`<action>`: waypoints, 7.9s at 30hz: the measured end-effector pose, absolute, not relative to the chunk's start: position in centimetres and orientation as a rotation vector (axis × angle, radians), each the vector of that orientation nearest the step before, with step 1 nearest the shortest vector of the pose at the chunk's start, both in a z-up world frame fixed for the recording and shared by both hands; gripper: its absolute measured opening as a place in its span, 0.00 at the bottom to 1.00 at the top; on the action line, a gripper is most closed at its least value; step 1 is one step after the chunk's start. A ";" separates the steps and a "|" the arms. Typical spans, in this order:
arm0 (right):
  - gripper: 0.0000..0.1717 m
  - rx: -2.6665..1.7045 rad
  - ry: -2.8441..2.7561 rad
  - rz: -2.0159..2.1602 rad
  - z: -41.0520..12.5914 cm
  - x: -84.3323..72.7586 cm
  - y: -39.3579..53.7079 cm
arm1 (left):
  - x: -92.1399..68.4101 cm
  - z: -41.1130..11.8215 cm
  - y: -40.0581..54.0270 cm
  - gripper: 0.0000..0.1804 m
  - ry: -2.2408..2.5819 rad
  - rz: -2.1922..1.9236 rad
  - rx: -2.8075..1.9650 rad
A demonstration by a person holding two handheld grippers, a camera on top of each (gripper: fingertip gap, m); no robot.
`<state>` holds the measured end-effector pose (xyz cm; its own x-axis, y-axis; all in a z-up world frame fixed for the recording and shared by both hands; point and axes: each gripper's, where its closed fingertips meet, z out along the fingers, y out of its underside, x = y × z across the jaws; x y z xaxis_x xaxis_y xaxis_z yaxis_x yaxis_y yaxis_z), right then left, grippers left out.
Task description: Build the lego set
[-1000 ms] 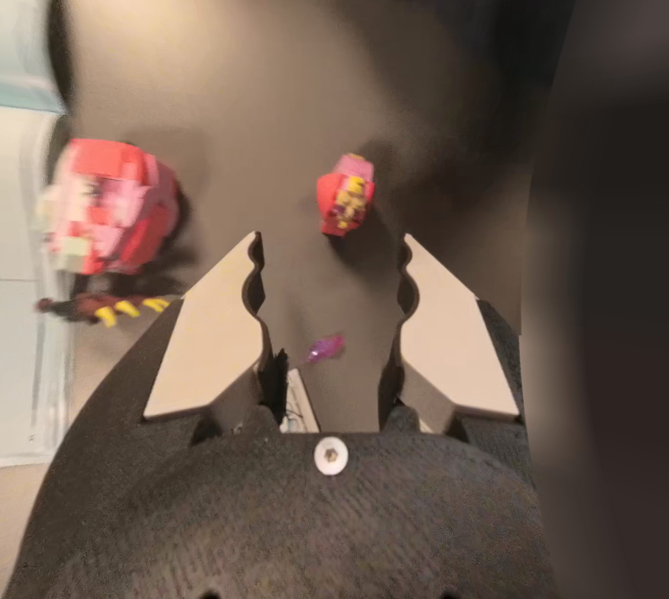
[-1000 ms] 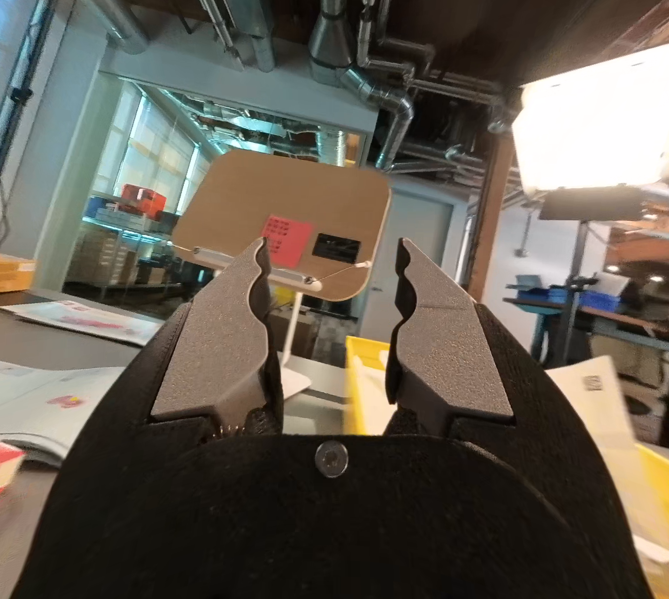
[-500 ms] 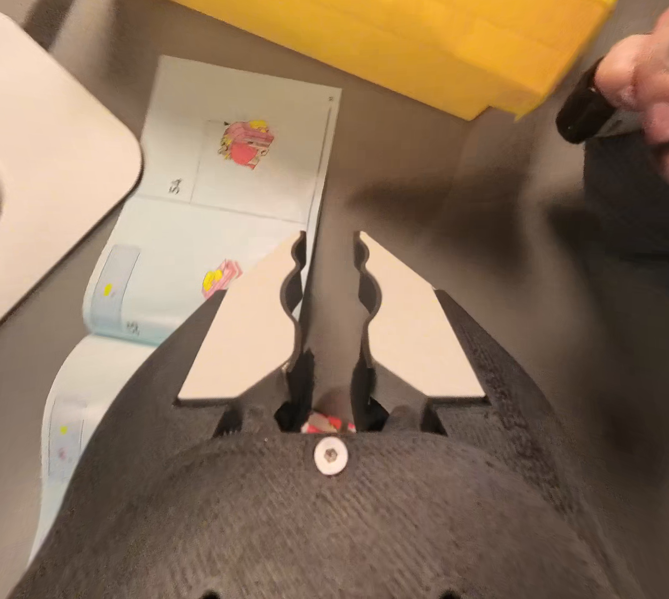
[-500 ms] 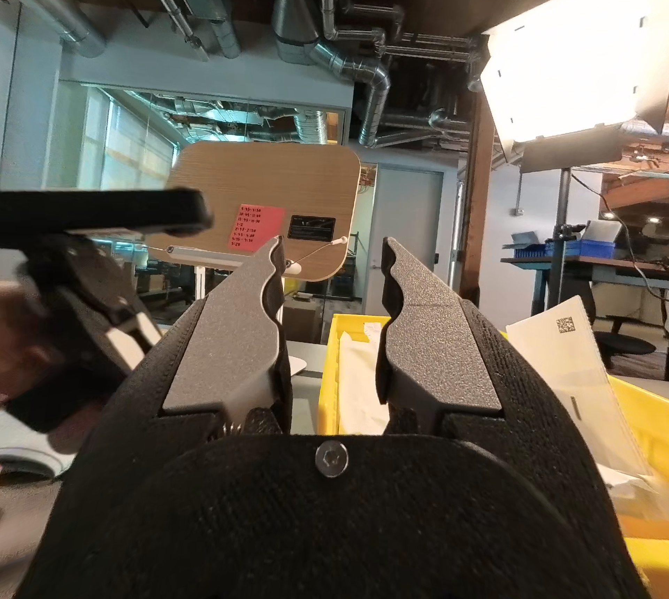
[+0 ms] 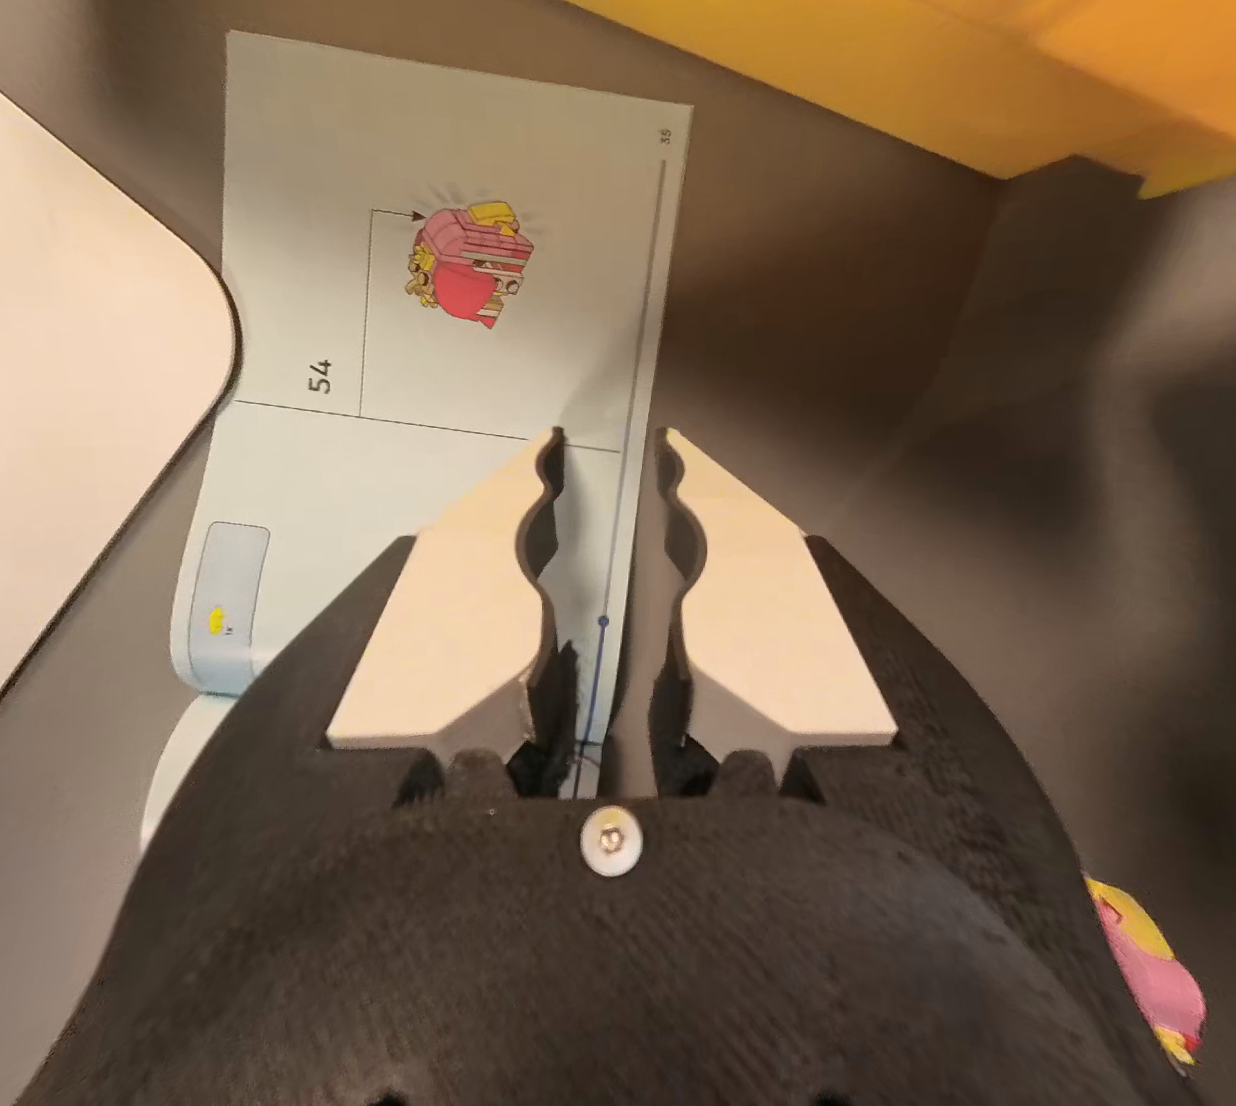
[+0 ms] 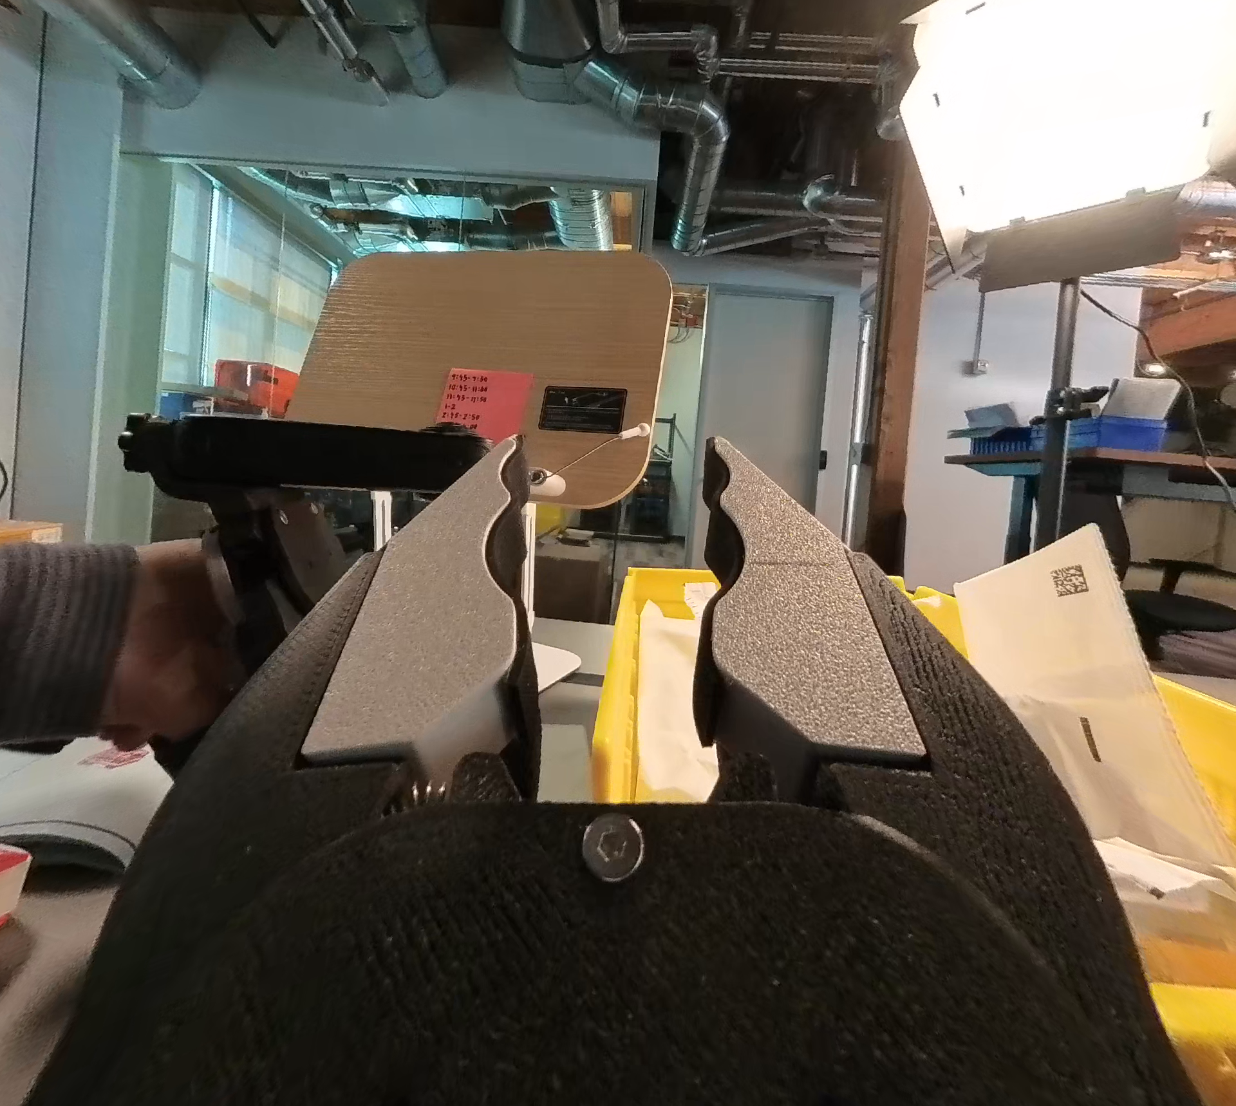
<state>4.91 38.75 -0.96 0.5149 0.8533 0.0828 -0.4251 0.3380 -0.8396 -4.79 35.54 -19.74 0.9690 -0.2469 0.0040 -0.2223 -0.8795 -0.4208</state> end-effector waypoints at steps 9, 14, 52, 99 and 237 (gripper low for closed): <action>0.28 -0.887 -0.587 0.894 -1.5 4.6 38.9 | -5.3 -18.6 36.0 0.10 0.333 -0.024 -2.612; 0.28 -0.891 -0.586 0.893 -1.5 4.6 39.0 | -5.6 -17.9 35.9 0.00 0.329 -0.028 -2.568; 0.24 -0.910 -0.570 0.893 -1.5 4.6 39.4 | -4.8 -19.5 36.3 0.11 0.412 0.119 -2.633; 0.00 -1.472 -1.499 0.819 -14.0 -11.7 30.6 | -14.0 -9.4 23.9 0.00 -0.524 0.013 -1.789; 0.03 -0.918 -1.055 0.872 -6.9 -5.5 29.0 | -35.0 -18.3 -15.3 0.05 0.158 0.020 -3.148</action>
<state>-5.53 28.98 -6.91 0.2571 0.9117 0.3205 -0.1433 0.3639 -0.9204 -34.96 -15.32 -18.25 0.9949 -0.1001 -0.0123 -0.0999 -0.9949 0.0115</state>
